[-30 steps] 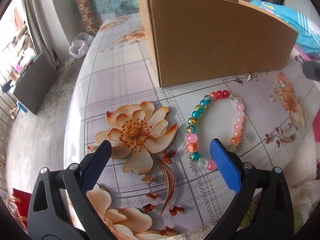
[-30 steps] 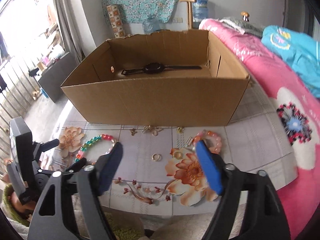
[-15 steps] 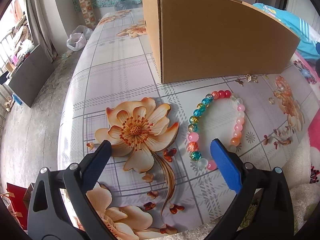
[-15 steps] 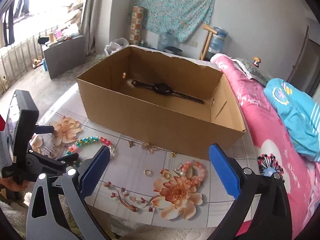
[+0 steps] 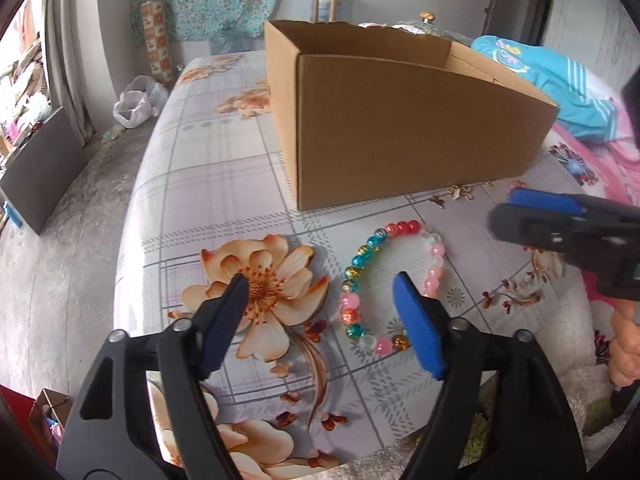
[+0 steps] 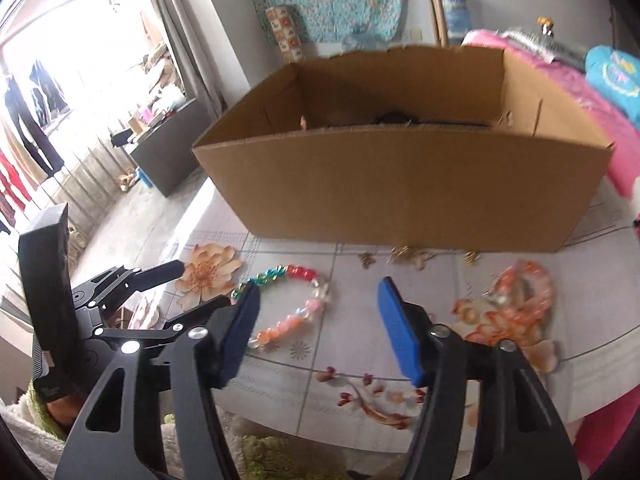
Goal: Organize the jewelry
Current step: 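Move both tools down to the multicoloured beaded bracelet, then close the left tool on the bracelet beads while the right tool grips beside it, then lift the beaded bracelet with both tools and carry it over the box, then open both tools to drop the bracelet into the box, then withdraw both tools from the box toward the gold rings, then close the right tool on the small gold ring while the left tool closes beside it, then carry the gold rings in both tools over the cardboard box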
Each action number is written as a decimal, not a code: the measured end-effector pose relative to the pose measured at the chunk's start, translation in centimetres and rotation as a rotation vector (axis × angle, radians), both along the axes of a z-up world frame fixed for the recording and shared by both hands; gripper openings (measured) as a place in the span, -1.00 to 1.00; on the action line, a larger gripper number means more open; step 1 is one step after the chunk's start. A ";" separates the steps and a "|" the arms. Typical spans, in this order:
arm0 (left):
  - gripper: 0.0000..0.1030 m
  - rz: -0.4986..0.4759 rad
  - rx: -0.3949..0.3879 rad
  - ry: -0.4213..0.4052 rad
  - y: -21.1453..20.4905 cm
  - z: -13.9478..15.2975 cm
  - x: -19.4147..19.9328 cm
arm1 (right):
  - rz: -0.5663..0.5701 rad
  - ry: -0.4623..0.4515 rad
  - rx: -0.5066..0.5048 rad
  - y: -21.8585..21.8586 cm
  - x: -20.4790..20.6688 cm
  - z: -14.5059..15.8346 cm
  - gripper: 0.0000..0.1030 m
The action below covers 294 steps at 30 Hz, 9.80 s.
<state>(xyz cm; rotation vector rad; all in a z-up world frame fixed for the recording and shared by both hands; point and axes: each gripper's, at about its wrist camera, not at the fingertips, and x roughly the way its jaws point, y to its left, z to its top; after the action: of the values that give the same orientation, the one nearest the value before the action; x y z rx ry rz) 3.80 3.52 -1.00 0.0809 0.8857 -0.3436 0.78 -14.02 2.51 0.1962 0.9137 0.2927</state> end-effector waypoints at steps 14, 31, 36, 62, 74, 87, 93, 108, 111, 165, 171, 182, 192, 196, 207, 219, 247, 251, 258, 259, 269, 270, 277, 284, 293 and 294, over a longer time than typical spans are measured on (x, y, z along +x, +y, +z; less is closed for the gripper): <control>-0.63 -0.057 -0.017 0.061 -0.8 -1.5 -0.2 | 0.065 0.102 -0.068 3.4 1.8 -3.2 -0.73; -0.66 -0.069 0.070 0.018 -2.6 -1.3 1.1 | 0.070 0.103 -0.056 3.2 1.3 -3.2 -0.87; -0.84 -0.051 0.060 0.011 -2.4 -1.2 1.1 | 0.064 0.093 -0.024 3.1 1.4 -3.3 -0.90; -0.84 -0.042 0.030 -0.077 -2.1 2.6 -2.5 | 0.089 0.050 0.043 1.1 0.1 -0.8 -0.52; -0.84 -0.007 0.012 -0.033 -0.5 1.4 -1.4 | 0.144 0.075 -0.116 5.2 2.7 -2.7 -0.63; -0.84 -0.011 -0.053 -0.068 1.4 3.3 -2.3 | 0.077 0.044 -0.007 2.7 1.3 -0.7 -0.81; -0.84 -0.037 -0.087 -0.172 0.9 7.2 -3.6 | 0.074 -0.062 -0.003 1.7 0.0 3.5 -0.81; -0.84 -0.148 -0.158 -0.394 -2.2 18.7 4.5 | 0.159 -0.286 0.012 -1.9 8.9 15.6 -0.81; -0.84 -0.136 -0.100 -0.333 -3.1 17.0 8.2 | 0.177 -0.189 0.015 -2.0 13.2 14.2 -0.81; -0.56 -0.054 -0.072 -0.101 -4.4 5.3 1.1 | -0.173 0.028 0.253 -15.9 2.6 1.8 -0.45; -0.56 -0.029 -0.089 -0.140 -4.4 5.9 2.2 | -0.192 -0.005 0.269 -16.8 4.2 1.9 -0.46; -0.16 -0.077 -0.041 -0.099 -5.4 3.6 0.4 | -0.244 0.010 0.121 -15.7 1.2 0.7 -0.36; -0.02 -0.096 0.055 -0.004 -5.5 -0.9 -1.0 | -0.166 0.127 0.061 -11.1 -2.0 -2.8 -0.36; 0.02 -0.095 0.073 -0.019 -5.6 -1.2 -1.3 | -0.112 0.128 0.021 -9.1 -1.8 -3.2 -0.36; 0.15 -0.111 0.081 -0.028 -5.8 -1.3 -1.4 | -0.160 0.106 -0.097 -10.1 0.4 -3.0 -0.48; 0.19 -0.099 0.089 -0.019 -6.2 -1.1 -1.3 | -0.298 0.099 -0.169 -13.5 1.1 -3.6 -0.75; -0.78 -0.414 0.054 0.001 -13.9 -0.7 -1.7 | -0.079 -0.019 -0.010 -9.9 -2.6 -4.3 -0.54; -0.79 -0.429 0.094 -0.003 -14.7 -0.6 -1.5 | -0.080 -0.015 0.004 -10.3 -2.7 -4.8 -0.54; -0.81 -0.436 0.127 -0.016 -14.9 -0.7 -1.7 | -0.074 -0.025 0.014 -10.8 -2.6 -5.0 -0.55; -0.81 -0.436 0.125 -0.016 -14.9 -0.7 -1.7 | -0.073 -0.026 0.013 -10.9 -2.6 -5.0 -0.55; -0.81 -0.381 0.088 0.001 -12.8 -0.7 -1.7 | 0.010 -0.044 -0.102 -8.2 -1.9 -4.5 -0.55; -0.81 -0.374 0.082 0.003 -12.5 -0.7 -1.7 | 0.018 -0.044 -0.117 -8.0 -1.8 -4.5 -0.55; -0.81 -0.355 0.040 0.002 -10.9 -0.8 -1.6 | 0.057 -0.038 -0.245 -6.3 -1.0 -4.4 -0.58; -0.81 -0.364 -0.004 0.002 -9.7 -0.7 -1.5 | 0.090 0.007 -0.243 -6.1 0.1 -4.2 -0.75; -0.81 -0.369 -0.048 0.009 -8.9 -0.7 -1.1 | 0.072 0.031 -0.224 -6.5 1.1 -3.9 -0.77; -0.81 -0.367 -0.054 0.010 -8.7 -0.7 -1.1 | 0.068 0.032 -0.226 -6.5 1.2 -3.8 -0.77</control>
<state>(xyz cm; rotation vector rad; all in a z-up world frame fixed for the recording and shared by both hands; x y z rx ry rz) 2.72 -5.20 -1.73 0.1927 0.8701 -0.7109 1.97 -20.55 -1.27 -0.0389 0.9788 0.2471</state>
